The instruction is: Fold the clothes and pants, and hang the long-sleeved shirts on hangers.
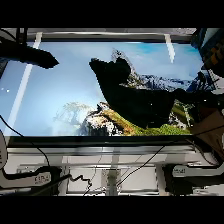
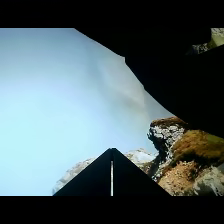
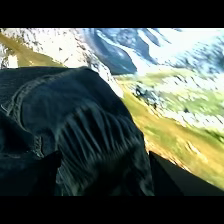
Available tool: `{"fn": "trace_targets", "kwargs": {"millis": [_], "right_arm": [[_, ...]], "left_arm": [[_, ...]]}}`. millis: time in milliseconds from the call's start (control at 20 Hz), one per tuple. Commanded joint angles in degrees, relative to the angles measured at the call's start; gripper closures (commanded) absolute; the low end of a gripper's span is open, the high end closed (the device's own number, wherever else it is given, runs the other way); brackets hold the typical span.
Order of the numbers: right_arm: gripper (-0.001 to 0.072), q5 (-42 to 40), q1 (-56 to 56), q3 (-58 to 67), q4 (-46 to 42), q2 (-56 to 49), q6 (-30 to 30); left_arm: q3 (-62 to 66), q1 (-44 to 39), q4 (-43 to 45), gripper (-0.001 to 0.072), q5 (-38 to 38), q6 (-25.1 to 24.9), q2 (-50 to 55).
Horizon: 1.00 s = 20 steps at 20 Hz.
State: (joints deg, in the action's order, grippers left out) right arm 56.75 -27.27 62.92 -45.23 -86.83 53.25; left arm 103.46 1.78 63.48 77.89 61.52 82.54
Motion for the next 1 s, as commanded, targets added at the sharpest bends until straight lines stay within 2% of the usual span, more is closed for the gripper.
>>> {"fn": "trace_targets", "kwargs": {"millis": [0,150,250,300,350,400,450,500,650,800,950], "right_arm": [[0.0089,0.31,1.25,2.38,-1.42,-2.75,0.11],[0.009,0.92,0.83,2.36,-7.06,-2.86,1.64],[0.0115,2.03,1.49,2.36,-6.05,-3.37,1.2],[0.0167,2.54,2.36,2.36,-5.49,-3.78,1.01],[0.0234,2.91,3.37,2.36,-5.55,-4.09,0.98],[0.0356,3.15,4.44,2.36,-5.73,-4.13,0.98],[0.0517,3.15,5.4,2.38,-5.68,-3.98,1.01],[0.0636,3.32,6.01,2.38,-5.68,-3.69,1.07],[0.0639,6.34,6.16,2.38,-6.32,-1.9,1.07],[0.0639,8.2,6.19,2.38,-6.45,1.07,1.07],[0.0639,8.2,6.19,2.38,-6.43,3.15,1.07]], "left_arm": [[-0.02,-0.02,-0.17,0.0673,0.22,-0.02,0.61],[-0.02,-0.02,-0.17,0.0672,0.24,-0.02,0.83],[-0.02,-0.02,-0.17,0.0658,0.26,-0.02,1.31],[-0.02,-0.02,-0.22,0.047,0.24,-0.02,1.7],[-0.02,-0.02,-1.07,0.0234,0.24,0.0,2.25],[-0.02,-0.02,-1.81,0.0157,0.24,0.74,2.84],[-0.02,-0.02,-2.75,0.0158,0.22,1.73,3.56],[-0.02,-0.02,-3.39,0.0163,0.22,2.29,4.39],[-0.02,-0.02,-3.54,0.0164,-0.31,3.13,8.72],[-0.02,-0.35,-4.24,0.0163,-3.23,7.65,15.13],[-0.02,-1.31,-11.41,0.0163,-8.76,9.88,22.16]]}}
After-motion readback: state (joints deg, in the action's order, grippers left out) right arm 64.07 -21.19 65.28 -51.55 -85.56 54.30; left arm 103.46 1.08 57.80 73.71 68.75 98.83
